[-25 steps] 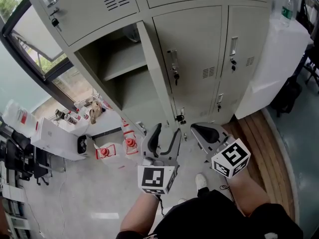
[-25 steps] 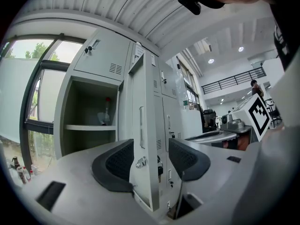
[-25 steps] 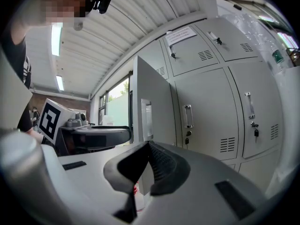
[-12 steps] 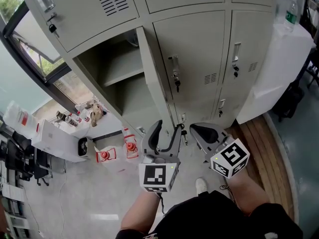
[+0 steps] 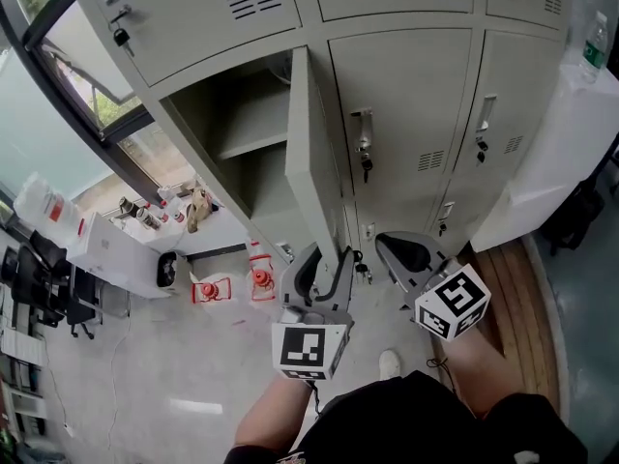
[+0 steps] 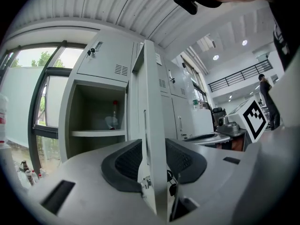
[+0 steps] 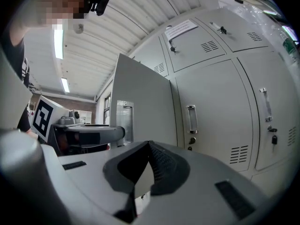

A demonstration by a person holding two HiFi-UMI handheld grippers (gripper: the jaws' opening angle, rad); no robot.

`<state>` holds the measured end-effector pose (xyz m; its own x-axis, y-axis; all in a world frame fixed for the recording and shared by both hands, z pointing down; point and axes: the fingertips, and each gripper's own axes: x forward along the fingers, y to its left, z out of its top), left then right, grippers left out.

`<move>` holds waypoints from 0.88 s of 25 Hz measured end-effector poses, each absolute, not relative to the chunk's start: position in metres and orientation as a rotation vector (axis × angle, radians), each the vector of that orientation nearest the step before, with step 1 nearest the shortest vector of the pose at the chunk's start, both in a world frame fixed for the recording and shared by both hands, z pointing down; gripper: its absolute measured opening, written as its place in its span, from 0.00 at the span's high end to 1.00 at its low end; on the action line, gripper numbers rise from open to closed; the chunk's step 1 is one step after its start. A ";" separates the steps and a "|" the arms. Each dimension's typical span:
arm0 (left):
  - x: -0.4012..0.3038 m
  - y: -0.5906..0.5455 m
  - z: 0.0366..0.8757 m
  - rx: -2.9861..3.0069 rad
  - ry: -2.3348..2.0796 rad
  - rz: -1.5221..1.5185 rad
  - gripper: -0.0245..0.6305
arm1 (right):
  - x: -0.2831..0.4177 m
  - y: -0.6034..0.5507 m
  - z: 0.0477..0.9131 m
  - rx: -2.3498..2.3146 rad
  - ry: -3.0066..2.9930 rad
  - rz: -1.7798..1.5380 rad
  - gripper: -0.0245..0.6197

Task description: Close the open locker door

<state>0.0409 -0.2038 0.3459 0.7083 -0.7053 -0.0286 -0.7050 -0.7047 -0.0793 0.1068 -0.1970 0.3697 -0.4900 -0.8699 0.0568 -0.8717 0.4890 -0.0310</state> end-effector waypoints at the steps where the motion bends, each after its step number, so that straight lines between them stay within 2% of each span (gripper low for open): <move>1: 0.035 -0.207 0.347 -2.803 1.203 -0.014 0.76 | 0.104 -0.200 0.369 1.555 -2.690 0.087 0.88; 2: 0.028 -0.210 0.347 -2.782 1.241 -0.018 0.80 | 0.101 -0.203 0.369 1.538 -2.700 0.087 0.88; 5: 0.012 -0.220 0.348 -2.750 1.317 -0.024 0.82 | 0.089 -0.211 0.369 1.480 -2.730 0.086 0.88; 22: -0.031 -0.247 0.350 -2.677 1.569 -0.015 0.79 | 0.045 -0.246 0.364 1.187 -2.854 0.044 0.88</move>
